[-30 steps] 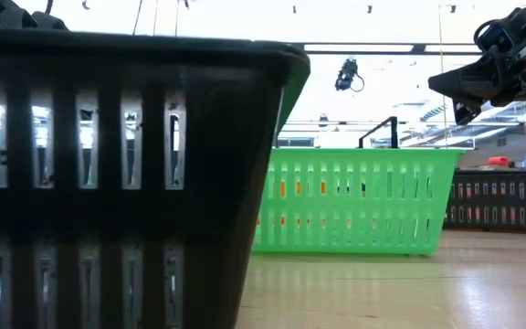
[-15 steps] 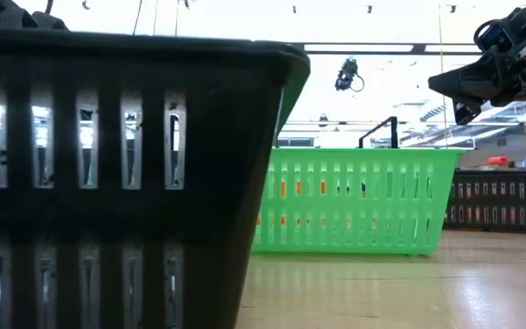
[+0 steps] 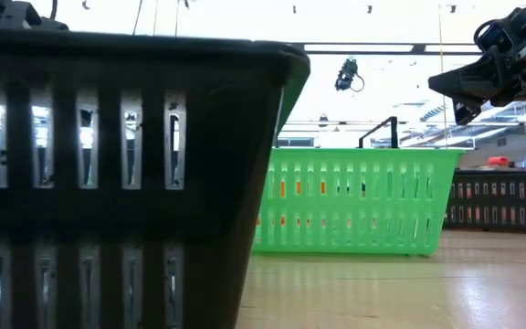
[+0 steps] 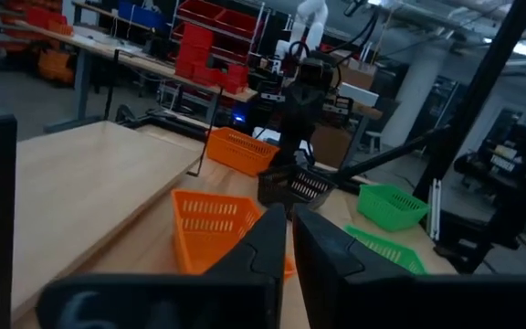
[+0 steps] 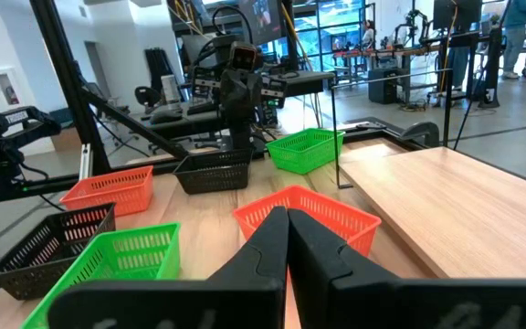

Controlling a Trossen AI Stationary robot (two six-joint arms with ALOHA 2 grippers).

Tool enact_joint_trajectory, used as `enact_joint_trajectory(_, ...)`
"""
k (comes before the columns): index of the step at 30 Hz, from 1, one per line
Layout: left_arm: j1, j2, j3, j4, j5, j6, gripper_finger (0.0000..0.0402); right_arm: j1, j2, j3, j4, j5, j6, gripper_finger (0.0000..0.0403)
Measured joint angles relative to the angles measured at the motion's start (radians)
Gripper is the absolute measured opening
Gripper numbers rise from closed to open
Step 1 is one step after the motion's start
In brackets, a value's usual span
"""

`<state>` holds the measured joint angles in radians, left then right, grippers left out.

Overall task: Stack baskets on shelf by color
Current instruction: Put the middle green bin on the shelf

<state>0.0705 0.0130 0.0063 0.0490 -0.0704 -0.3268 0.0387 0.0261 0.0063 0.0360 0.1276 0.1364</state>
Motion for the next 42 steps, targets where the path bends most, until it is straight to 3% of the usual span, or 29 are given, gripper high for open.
enact_joint_trajectory(7, 0.000, 0.000, 0.000, 0.000, 0.000, -0.003, 0.0032, 0.000, 0.000, 0.000, 0.007, 0.000, 0.000, 0.0014)
enact_joint_trajectory(13, 0.000, 0.000, 0.000, 0.003, -0.002, 0.002, 0.0030, 0.000, 0.000, 0.000, 0.130, 0.000, 0.000, 0.0014)
enact_joint_trajectory(17, -0.001, 0.000, 0.000, 0.001, -0.080, -0.014, 0.0041, 0.000, 0.000, 0.000, 0.221, 0.001, 0.000, 0.0014)
enact_joint_trajectory(21, 0.000, 0.010, 0.000, -0.002, -0.100, -0.004, 0.0074, 0.000, 0.000, 0.000, 0.292, 0.001, 0.000, 0.0014)
enact_joint_trajectory(32, -0.003, 0.031, 0.000, -0.004, -0.067, -0.036, 0.0228, 0.000, 0.000, 0.000, 0.328, 0.001, 0.000, 0.0014)
enact_joint_trajectory(36, -0.003, 0.033, 0.000, 0.001, -0.064, -0.049, 0.0248, 0.000, 0.000, 0.000, 0.330, 0.001, 0.000, 0.0014)
enact_joint_trajectory(42, -0.003, 0.033, 0.000, 0.085, -0.050, -0.055, 0.0240, 0.000, 0.000, 0.000, 0.336, 0.001, 0.100, 0.0014)
